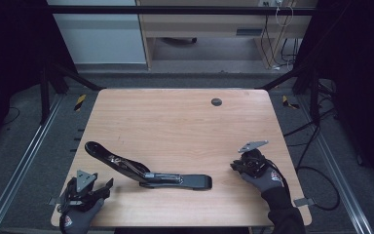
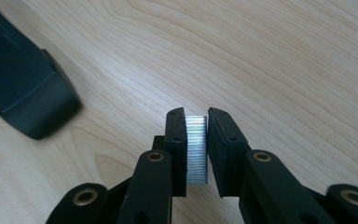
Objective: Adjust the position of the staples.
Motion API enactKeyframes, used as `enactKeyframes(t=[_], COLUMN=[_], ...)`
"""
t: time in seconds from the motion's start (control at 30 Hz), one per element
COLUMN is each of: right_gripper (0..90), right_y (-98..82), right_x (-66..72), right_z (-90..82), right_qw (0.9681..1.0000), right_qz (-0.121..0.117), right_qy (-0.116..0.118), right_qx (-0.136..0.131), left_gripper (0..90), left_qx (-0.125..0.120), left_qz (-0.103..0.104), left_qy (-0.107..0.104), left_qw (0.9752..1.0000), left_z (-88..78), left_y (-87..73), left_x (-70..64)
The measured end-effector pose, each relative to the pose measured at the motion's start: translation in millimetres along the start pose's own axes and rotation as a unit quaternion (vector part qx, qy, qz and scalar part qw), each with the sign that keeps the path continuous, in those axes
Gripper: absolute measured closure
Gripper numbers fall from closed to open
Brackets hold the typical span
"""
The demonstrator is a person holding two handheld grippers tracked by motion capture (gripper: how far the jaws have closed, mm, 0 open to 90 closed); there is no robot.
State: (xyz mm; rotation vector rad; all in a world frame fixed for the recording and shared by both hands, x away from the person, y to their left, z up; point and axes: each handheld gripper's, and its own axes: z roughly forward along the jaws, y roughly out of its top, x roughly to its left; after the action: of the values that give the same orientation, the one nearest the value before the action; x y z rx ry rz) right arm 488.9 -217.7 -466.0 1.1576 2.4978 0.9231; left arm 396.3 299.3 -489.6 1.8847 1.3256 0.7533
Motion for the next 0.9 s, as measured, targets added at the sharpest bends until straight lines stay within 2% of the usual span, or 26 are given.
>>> enactKeyframes(t=[0.17,0.3,0.43,0.57,0.7,0.9], right_gripper=[78.3,78.3,78.3,78.3,78.4,78.3], right_y=[7.0,16.6,26.9,36.7,47.6,61.8], right_x=[5.3,10.0,14.7,20.3,26.9,36.5], right_z=[-6.4,-10.8,-14.2,-15.9,-16.8,-18.2], right_qw=[0.9993,0.9980,0.9967,0.9944,0.9927,0.9886], right_qz=[-0.024,-0.032,-0.043,-0.055,-0.069,-0.084], right_qy=[0.021,0.043,0.053,0.073,0.084,0.102], right_qx=[-0.017,-0.035,-0.043,-0.053,-0.053,-0.072], left_gripper=[36.7,36.7,36.7,36.7,36.7,36.7], left_qx=[0.000,0.001,-0.001,-0.002,-0.002,-0.001], left_qz=[0.000,-0.001,-0.004,-0.003,-0.002,-0.003], left_qy=[-0.003,-0.004,-0.005,-0.004,-0.005,-0.006], left_qw=[1.0000,1.0000,1.0000,1.0000,1.0000,1.0000], left_z=[1.1,1.4,1.0,0.5,0.4,0.9], left_y=[-0.3,-0.4,-0.3,0.0,0.2,0.4], left_x=[-0.1,0.6,0.8,0.8,0.6,0.9])
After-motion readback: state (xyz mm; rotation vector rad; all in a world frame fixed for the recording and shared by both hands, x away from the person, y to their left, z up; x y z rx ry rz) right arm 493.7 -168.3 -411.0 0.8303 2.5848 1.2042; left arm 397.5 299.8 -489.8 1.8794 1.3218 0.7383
